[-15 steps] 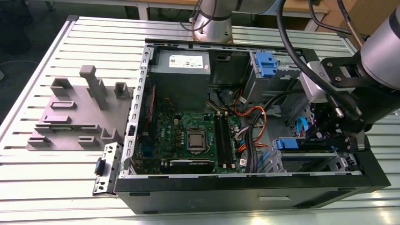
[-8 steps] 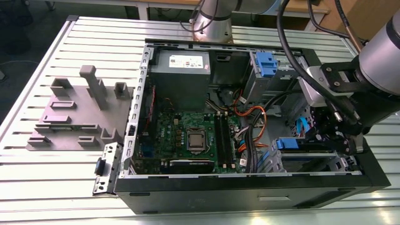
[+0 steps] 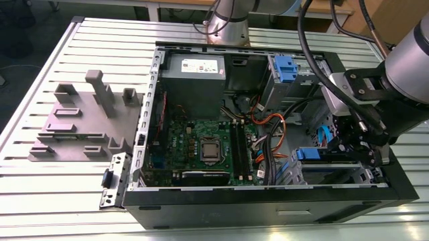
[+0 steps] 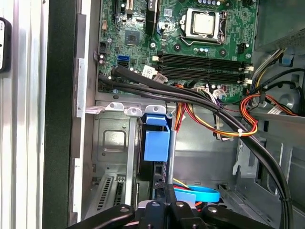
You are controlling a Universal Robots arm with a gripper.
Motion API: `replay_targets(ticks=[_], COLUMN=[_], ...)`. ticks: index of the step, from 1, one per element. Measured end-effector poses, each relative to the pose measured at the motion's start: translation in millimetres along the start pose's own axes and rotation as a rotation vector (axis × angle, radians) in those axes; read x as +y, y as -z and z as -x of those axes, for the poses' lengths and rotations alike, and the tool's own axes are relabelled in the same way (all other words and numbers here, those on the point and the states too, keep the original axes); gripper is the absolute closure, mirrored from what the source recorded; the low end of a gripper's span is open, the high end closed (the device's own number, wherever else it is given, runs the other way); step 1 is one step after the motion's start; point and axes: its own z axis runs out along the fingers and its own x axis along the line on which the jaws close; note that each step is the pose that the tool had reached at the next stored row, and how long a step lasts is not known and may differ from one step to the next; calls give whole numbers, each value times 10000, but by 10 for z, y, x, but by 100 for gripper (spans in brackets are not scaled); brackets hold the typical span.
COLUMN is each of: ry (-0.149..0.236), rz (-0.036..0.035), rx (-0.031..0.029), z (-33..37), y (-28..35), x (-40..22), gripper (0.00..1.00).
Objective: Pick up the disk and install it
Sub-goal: 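Insert the second disk wire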
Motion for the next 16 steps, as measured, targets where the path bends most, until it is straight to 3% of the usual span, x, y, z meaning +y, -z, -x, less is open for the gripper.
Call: replay_targets(ticks=[3, 9, 16], ry=[1, 2, 1], rz=[-2, 0, 0], rx=[-10, -1, -2], z=[2, 13, 14], y=[19, 123, 133], x=[-3, -10, -11], gripper=[89, 89, 89])
